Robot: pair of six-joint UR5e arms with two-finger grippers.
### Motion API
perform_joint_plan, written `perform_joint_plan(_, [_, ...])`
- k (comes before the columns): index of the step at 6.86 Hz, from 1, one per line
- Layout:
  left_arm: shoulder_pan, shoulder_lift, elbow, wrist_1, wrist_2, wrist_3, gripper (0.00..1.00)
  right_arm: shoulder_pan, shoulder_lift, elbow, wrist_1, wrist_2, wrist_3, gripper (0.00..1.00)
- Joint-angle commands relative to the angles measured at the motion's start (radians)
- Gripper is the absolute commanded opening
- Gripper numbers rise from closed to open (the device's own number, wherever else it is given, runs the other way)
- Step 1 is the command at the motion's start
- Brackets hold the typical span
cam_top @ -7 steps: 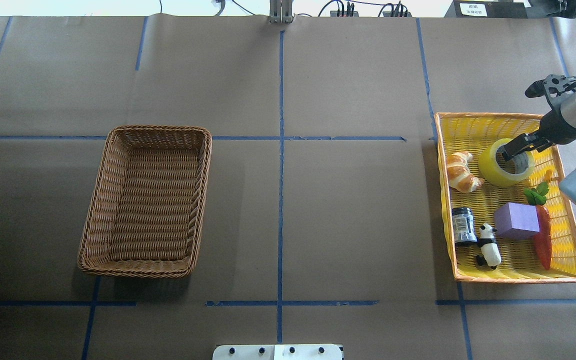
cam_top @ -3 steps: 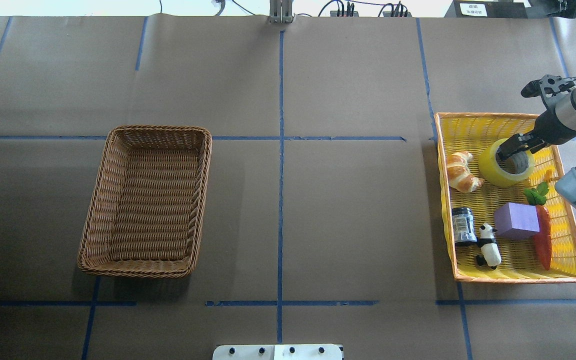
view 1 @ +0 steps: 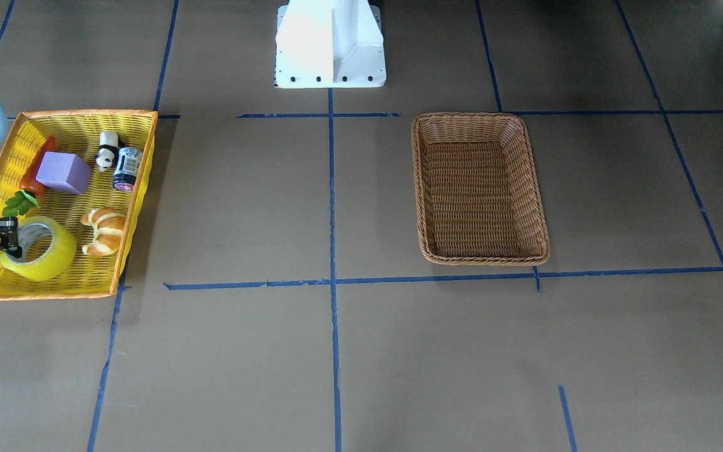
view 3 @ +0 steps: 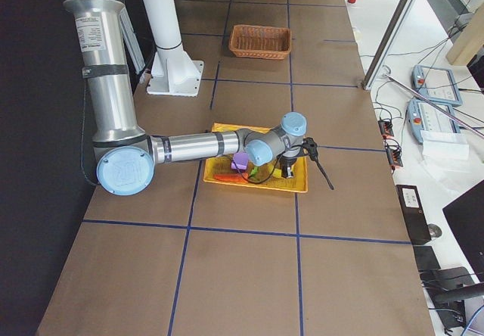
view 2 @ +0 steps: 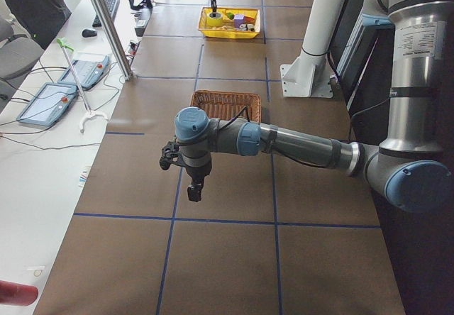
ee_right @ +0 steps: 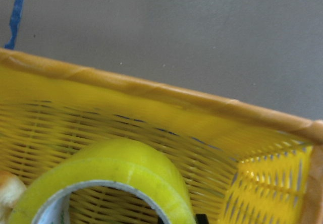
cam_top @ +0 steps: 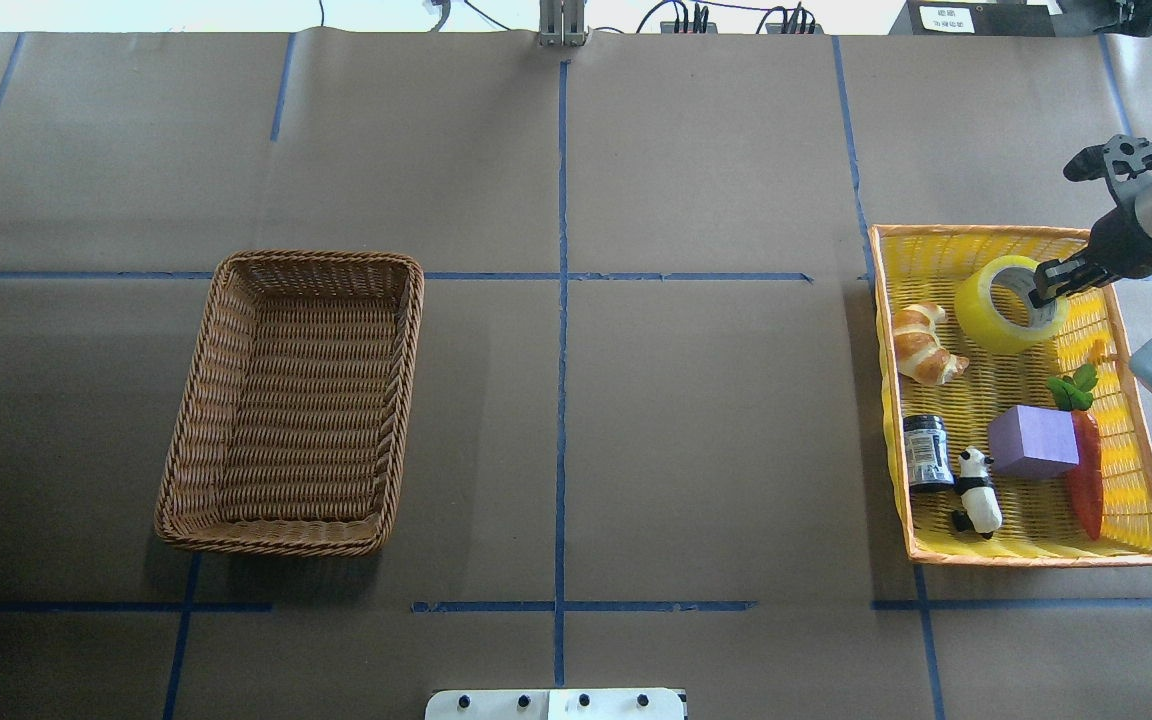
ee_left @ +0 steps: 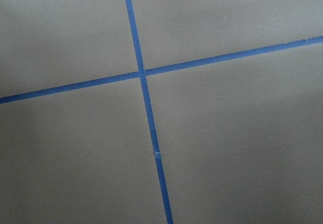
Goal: Move tape to another basket
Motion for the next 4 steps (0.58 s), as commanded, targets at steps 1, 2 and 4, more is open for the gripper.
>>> perform_joint_plan(1, [0.0, 0.0, -0.013, 0.0, 0.0, -0.002, 1.0, 0.11, 0.001, 0.015, -0.004, 0.092, -0.014, 0.0])
perform_joint_plan(2, [0.002, -0.003, -0.013, 0.0, -0.002, 0.0, 1.0, 0.135, -0.002, 0.035, 0.0, 0.161, -0.002, 0.0])
perform_joint_plan(4, [0.0, -0.073, -0.026, -0.02, -0.002, -0.002, 1.0, 0.134, 0.027, 0.073, 0.002, 0.166, 0.111, 0.0])
